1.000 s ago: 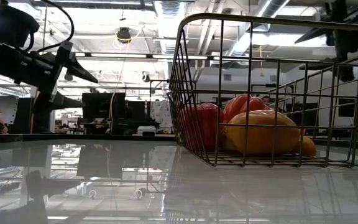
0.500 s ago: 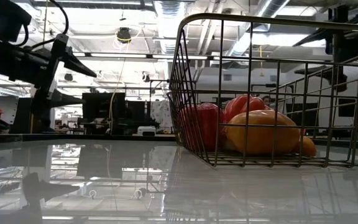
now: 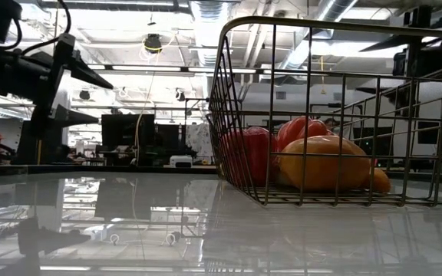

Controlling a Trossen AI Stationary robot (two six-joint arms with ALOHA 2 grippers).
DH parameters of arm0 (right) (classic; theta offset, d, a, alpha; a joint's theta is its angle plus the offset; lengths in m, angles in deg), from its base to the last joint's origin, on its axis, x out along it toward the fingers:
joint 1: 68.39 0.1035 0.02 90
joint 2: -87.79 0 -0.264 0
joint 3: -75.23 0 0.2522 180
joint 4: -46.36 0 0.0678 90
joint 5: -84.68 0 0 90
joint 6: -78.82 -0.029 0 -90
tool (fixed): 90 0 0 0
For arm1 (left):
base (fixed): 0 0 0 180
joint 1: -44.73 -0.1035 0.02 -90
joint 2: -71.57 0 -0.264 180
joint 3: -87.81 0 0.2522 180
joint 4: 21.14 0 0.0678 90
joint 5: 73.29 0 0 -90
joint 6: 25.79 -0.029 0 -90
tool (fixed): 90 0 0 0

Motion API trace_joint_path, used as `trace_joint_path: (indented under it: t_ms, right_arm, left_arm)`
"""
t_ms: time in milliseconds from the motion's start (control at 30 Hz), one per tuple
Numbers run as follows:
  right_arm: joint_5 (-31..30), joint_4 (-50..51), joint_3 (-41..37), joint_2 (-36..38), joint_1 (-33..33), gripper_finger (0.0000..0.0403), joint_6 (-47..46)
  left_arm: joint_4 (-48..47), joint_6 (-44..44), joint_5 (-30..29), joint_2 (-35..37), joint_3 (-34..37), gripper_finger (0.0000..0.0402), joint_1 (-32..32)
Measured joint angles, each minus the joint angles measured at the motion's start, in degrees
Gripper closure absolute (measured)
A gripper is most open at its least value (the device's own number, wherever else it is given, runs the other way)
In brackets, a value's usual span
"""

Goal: Sort produce into baskets
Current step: Return to Home Position

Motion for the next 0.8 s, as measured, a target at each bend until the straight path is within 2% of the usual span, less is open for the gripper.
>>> trace_joint_path:
  t_ms: [133, 300, 467, 633, 800]
  right_arm:
    - [-1.1, 0.4, 0.0, 0.0, 1.0, 0.0075, 1.7]
    - [-1.0, 0.5, -0.7, 0.0, 0.9, 0.0075, 5.2]
    - [2.4, 0.1, -0.9, 0.0, 1.6, 0.0075, 3.3]
    - [2.8, 1.6, -0.9, 0.0, 3.5, 0.0075, 3.2]
    - [2.8, 7.5, -0.9, 0.0, 4.2, 0.0075, 7.9]
  left_arm:
    - [0.0, 2.0, -4.1, 0.0, 0.0, 0.0045, 3.4]
    - [-0.3, 5.4, -5.0, 0.0, 0.0, 0.0045, 4.0]
    - [-0.8, 11.2, -12.2, 0.0, 0.0, 0.0045, 3.2]
    - [-2.0, 10.3, -9.3, 0.0, 0.0, 0.0045, 3.0]
    - [-1.7, 7.9, -6.7, 0.0, 0.0, 0.0045, 3.0]
